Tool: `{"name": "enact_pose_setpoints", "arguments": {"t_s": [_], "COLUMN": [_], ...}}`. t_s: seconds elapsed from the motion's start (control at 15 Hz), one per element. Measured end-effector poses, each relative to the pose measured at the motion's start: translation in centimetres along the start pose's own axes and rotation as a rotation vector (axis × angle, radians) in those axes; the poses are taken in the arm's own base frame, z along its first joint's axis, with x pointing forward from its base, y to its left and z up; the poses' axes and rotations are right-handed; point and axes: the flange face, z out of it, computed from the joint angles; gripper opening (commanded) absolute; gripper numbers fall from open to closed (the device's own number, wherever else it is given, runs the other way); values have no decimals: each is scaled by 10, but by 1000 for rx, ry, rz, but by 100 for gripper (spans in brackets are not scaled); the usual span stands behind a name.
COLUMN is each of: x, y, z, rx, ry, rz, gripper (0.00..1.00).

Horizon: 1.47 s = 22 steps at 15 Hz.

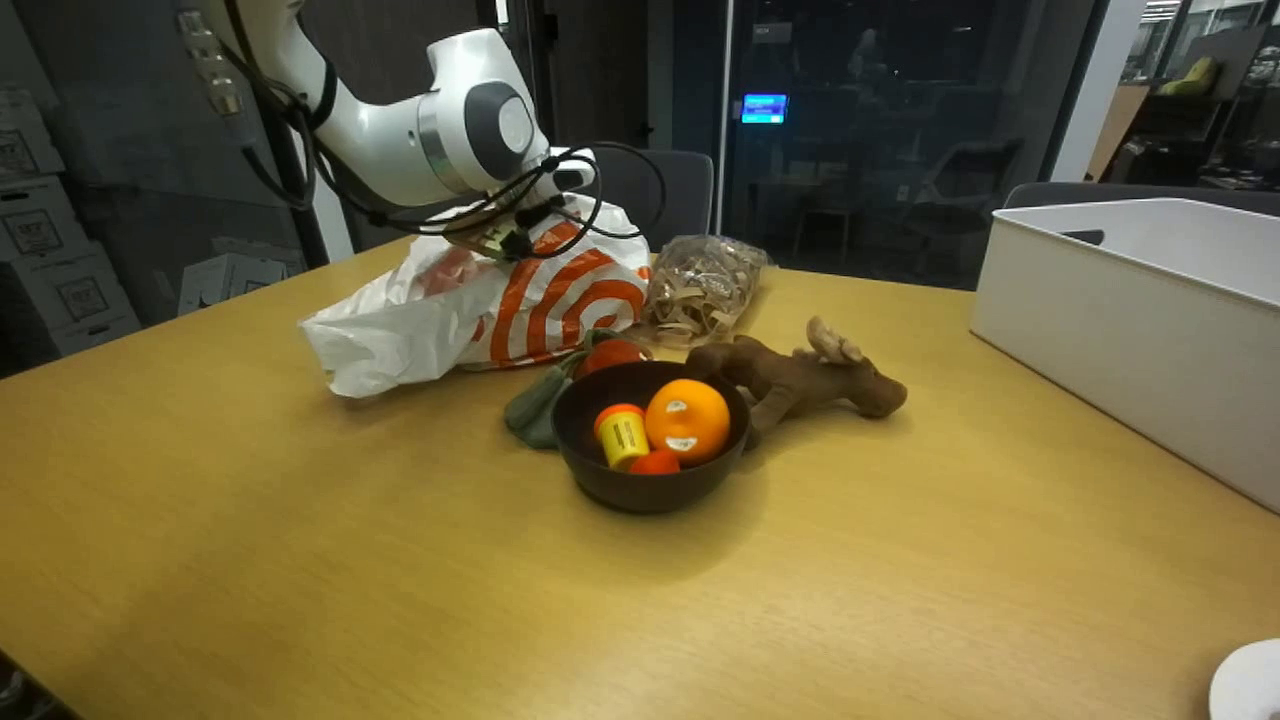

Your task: Remove the fruits and container from the plastic and put them in the bowl.

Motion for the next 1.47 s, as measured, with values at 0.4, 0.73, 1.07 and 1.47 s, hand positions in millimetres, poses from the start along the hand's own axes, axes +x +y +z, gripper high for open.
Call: {"name": "enact_pose_setpoints", "arguments": {"t_s": [0.4,0.73,1.07,1.47], "x": [1,-7,-25,-22], "y": [8,47,85,123], "z": [-29,-79,-130,-168], "rx": [216,320,374,553], "ry": [-142,-395,-590,-528], "rz": [-132,-283,-513,-775], "gripper": [61,61,61,61]}}
